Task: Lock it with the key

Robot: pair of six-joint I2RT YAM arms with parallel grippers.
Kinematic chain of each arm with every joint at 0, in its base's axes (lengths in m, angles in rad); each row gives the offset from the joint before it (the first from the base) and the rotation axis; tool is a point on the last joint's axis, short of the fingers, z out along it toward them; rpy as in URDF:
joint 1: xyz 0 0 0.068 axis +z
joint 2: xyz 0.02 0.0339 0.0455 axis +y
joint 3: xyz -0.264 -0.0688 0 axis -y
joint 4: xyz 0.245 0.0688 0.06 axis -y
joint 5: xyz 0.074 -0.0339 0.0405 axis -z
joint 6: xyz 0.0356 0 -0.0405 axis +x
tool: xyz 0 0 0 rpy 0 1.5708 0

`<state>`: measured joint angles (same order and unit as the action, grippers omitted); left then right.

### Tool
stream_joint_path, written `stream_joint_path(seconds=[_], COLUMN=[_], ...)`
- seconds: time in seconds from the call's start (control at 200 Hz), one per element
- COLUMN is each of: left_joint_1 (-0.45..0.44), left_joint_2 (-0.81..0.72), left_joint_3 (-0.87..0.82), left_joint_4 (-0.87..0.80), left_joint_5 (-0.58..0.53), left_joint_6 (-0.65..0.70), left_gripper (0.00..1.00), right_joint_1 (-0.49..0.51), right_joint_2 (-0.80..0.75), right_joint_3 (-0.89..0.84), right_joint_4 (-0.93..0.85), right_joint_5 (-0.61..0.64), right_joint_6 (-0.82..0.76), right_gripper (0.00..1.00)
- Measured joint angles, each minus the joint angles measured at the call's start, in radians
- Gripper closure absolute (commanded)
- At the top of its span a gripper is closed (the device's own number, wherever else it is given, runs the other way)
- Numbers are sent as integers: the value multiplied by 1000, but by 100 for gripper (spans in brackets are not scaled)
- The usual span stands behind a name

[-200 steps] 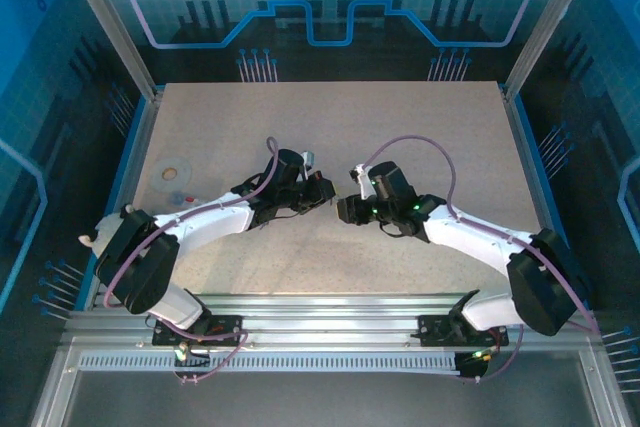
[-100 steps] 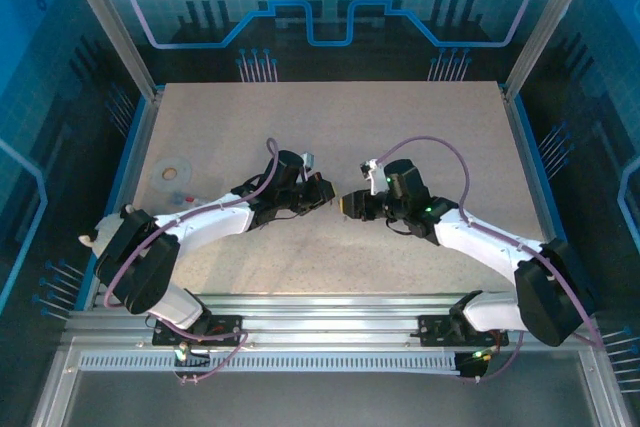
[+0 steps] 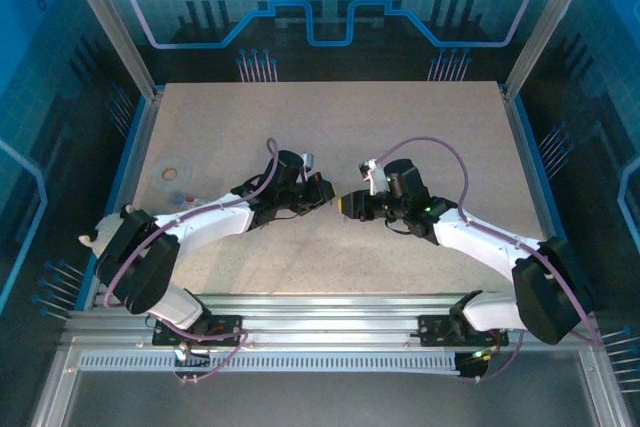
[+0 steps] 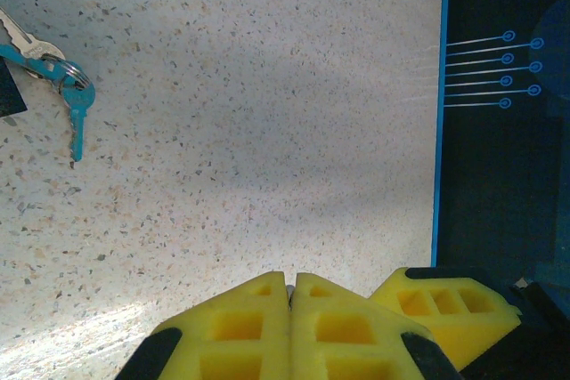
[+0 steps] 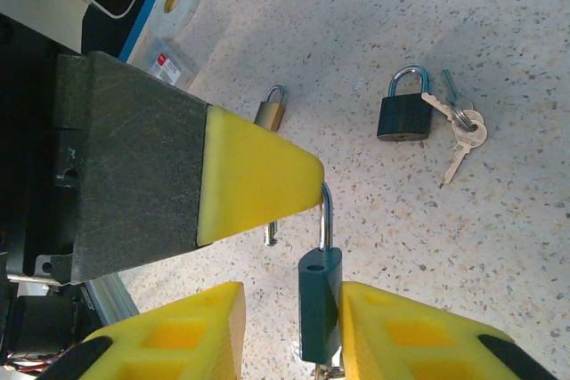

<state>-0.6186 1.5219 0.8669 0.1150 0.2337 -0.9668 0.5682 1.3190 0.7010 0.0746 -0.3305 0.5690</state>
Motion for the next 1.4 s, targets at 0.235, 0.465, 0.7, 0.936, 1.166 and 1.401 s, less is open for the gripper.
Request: stream_joint_path(seconds=[0.235, 0.465, 0.7, 0.936, 1.166, 1.401], left_joint_1=[0, 0, 0, 0, 0, 0], left_joint_2=[-15, -19, -24, -32, -39, -44], left_joint_3=[0, 0, 0, 1, 9, 14], left_joint_4=[0, -1, -14, -53, -93, -115], left_joint_5=[0, 0, -8, -12, -27, -32], left_joint_6=[0, 0, 2, 5, 6, 4], left_gripper=[100, 100, 100, 100, 89, 81], right_joint_1=[1, 1, 3, 34, 72, 101], right_joint_2=[15, 18, 18, 18, 38, 50], right_joint_3=[0, 0, 0, 6, 34, 49], right_joint_4=[-13, -15, -18, -33, -62, -67], right_joint_5=[9, 16, 18, 47, 100, 121], right_joint_6=[-1, -5, -14, -34, -65, -89], right_gripper=[73, 79, 93, 100, 100, 100])
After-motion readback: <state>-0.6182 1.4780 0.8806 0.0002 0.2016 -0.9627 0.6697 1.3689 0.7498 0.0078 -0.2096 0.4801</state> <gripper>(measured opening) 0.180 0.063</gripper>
